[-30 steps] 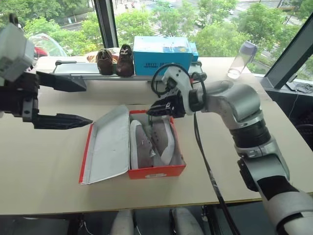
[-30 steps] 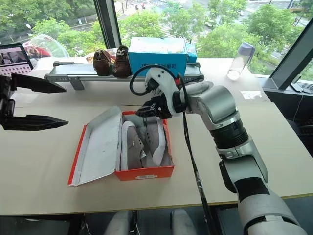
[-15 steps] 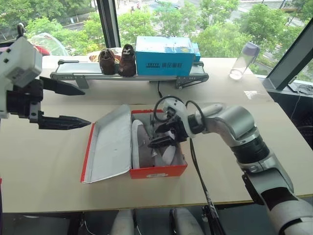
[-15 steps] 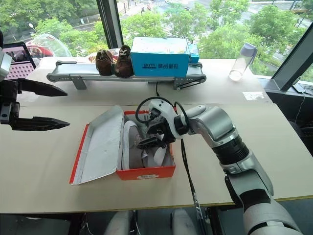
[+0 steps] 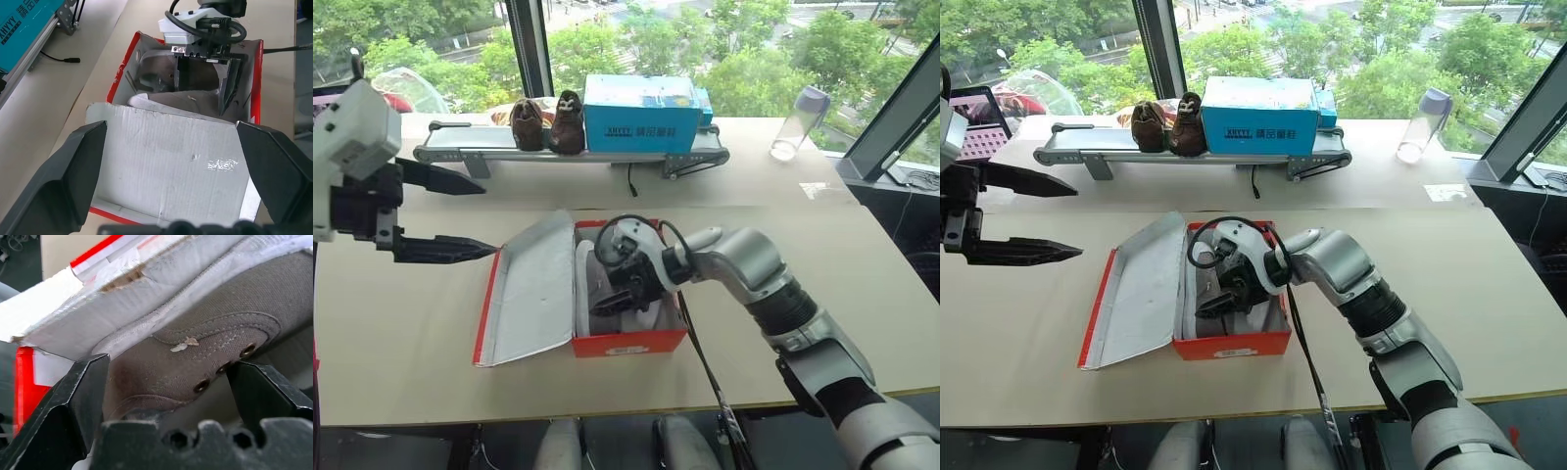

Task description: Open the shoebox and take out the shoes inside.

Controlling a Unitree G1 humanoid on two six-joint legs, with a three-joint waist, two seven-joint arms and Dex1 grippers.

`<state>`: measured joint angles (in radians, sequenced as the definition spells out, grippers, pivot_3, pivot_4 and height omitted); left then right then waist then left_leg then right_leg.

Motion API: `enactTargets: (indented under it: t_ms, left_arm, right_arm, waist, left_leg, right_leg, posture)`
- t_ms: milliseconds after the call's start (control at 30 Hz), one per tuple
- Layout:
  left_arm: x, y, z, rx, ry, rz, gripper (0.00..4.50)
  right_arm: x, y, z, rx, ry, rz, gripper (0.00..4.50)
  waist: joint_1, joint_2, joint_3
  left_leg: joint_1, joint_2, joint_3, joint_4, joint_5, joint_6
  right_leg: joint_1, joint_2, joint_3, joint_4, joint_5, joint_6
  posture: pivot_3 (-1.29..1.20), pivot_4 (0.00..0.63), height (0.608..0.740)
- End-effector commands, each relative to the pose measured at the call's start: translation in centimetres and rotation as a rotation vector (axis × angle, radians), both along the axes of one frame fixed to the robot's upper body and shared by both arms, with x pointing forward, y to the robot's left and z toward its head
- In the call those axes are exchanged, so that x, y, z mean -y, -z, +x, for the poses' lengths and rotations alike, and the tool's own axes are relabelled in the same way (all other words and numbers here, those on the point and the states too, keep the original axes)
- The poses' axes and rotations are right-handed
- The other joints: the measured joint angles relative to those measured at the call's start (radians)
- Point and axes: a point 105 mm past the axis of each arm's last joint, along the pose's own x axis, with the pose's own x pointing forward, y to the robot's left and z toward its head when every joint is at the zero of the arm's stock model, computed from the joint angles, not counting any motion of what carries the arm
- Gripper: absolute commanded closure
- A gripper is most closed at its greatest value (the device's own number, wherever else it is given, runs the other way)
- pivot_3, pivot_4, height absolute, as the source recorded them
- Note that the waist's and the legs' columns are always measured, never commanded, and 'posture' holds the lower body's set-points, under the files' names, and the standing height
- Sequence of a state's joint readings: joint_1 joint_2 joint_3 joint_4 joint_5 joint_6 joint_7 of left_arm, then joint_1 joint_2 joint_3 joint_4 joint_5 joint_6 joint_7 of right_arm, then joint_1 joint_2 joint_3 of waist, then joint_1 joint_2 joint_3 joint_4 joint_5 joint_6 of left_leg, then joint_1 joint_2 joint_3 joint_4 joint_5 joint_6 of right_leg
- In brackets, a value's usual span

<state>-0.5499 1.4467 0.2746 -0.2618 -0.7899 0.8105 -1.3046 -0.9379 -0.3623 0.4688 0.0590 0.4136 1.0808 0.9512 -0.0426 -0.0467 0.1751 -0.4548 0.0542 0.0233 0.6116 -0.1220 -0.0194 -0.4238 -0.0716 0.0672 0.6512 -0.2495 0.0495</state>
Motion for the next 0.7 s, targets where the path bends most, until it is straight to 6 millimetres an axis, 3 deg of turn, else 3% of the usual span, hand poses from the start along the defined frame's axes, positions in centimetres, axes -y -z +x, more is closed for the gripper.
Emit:
enactTargets:
  t_ms: [33,333,600,700]
  left_arm:
    - [0.1,-1.3,-0.5,0.068,-0.005,0.011,0.0]
    - [0.6,-0.7,-0.2,0.063,0.013,0.007,0.0]
    - [0.9,-0.4,0.5,0.067,0.042,0.0,0.0]
    - [1.2,-0.2,1.0,0.072,0.065,-0.007,0.0]
  right_arm:
    - [0.1,-0.2,1.0,0.003,0.047,0.007,0.73]
    - [0.0,-2.2,1.1,0.034,0.054,0.069,3.71]
    - [0.5,-7.2,-0.7,-0.015,0.03,0.22,3.71]
    - [1.1,-10.5,-1.8,-0.059,0.006,0.329,3.71]
  waist:
    - [0.0,0.0,0.0]
    - [0.0,0.0,0.0]
    - [0.004,0.0,0.0]
    - [0.005,0.0,0.001]
  left_leg:
    - [0.0,0.0,0.0,0.0,0.0,0.0]
    - [0.0,0.0,0.0,0.0,0.0,0.0]
    - [-0.003,0.0,0.0,-0.001,0.0,0.0]
    - [-0.004,0.0,0.0,-0.001,0.0,0.0]
  right_leg:
    - [0.0,0.0,0.0,0.0,0.0,0.0]
    - [0.0,0.0,0.0,0.0,0.0,0.0]
    - [-0.002,0.0,0.0,0.0,0.001,-0.001]
    - [-0.003,0.0,0.0,0.0,0.001,-0.001]
  posture:
    - [0.0,0.15,0.74]
    - [0.0,0.15,0.74]
    - [0.0,0.15,0.74]
    - [0.0,0.15,0.74]
